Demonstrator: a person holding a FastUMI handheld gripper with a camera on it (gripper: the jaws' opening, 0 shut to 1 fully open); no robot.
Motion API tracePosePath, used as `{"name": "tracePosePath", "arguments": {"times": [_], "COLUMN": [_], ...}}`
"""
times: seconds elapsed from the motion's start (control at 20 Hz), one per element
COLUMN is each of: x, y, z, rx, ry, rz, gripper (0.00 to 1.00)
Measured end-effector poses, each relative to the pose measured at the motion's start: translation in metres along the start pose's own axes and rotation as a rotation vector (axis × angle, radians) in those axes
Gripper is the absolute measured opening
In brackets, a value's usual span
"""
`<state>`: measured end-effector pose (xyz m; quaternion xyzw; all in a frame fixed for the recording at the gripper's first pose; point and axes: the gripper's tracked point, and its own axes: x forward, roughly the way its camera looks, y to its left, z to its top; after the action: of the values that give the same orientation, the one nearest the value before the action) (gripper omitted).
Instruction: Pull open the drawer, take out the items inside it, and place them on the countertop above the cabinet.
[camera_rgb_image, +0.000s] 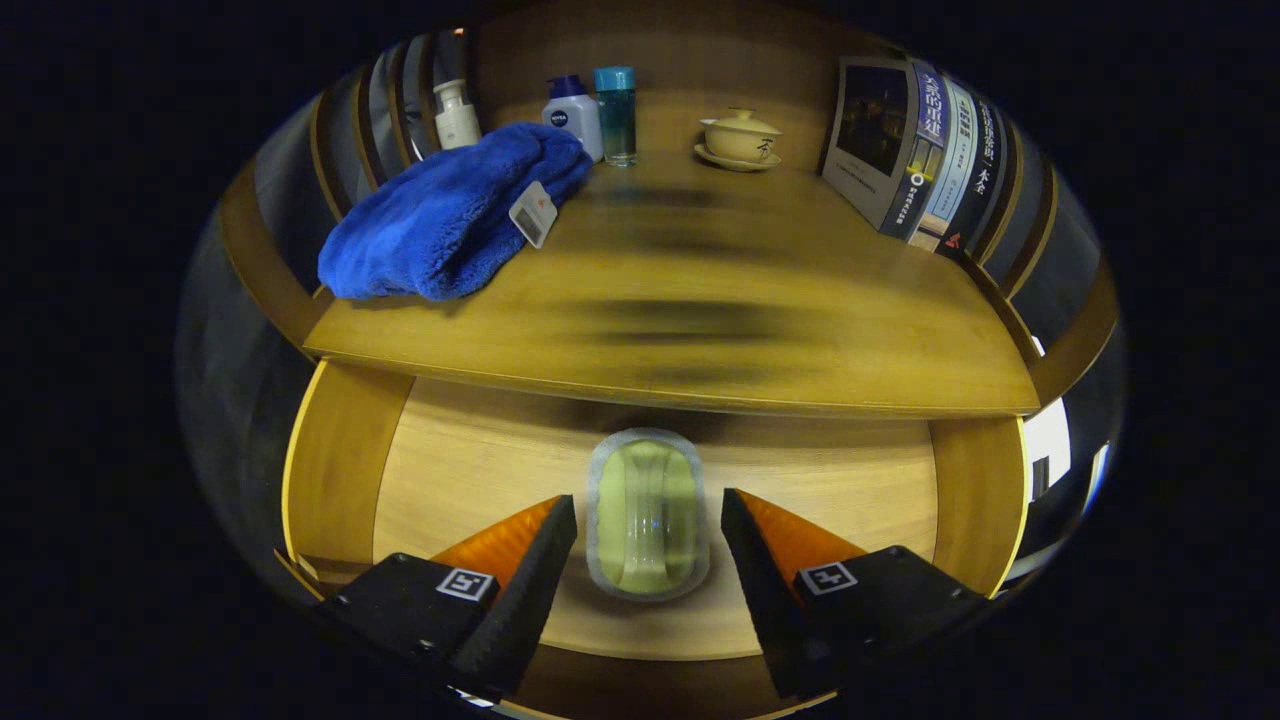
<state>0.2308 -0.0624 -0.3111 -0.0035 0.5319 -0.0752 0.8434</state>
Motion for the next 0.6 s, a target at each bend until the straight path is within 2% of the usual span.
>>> {"name": "tracePosePath", "arguments": {"times": [0.15, 0.25, 0.35, 0.4, 0.45, 0.5, 0.6], "x": [0.009, 0.011, 0.012, 0.013, 0.013, 0.012, 0.010], "y": [-0.008, -0.006, -0.003, -0.003, -0.001, -0.001, 0.001], "z": [-0.004, -0.011, -0.010, -0.014, -0.019, -0.021, -0.022], "rx": [-0.007, -0.007, -0.019, -0.027, -0.034, -0.035, -0.037], "ry": [0.026, 0.045, 0.046, 0.057, 0.073, 0.083, 0.085], "rz": [-0.028, -0.017, -0.006, -0.004, 0.000, 0.000, 0.006], "gripper": [0.89, 0.84, 0.68, 0.57, 0.50, 0.39, 0.28]}}
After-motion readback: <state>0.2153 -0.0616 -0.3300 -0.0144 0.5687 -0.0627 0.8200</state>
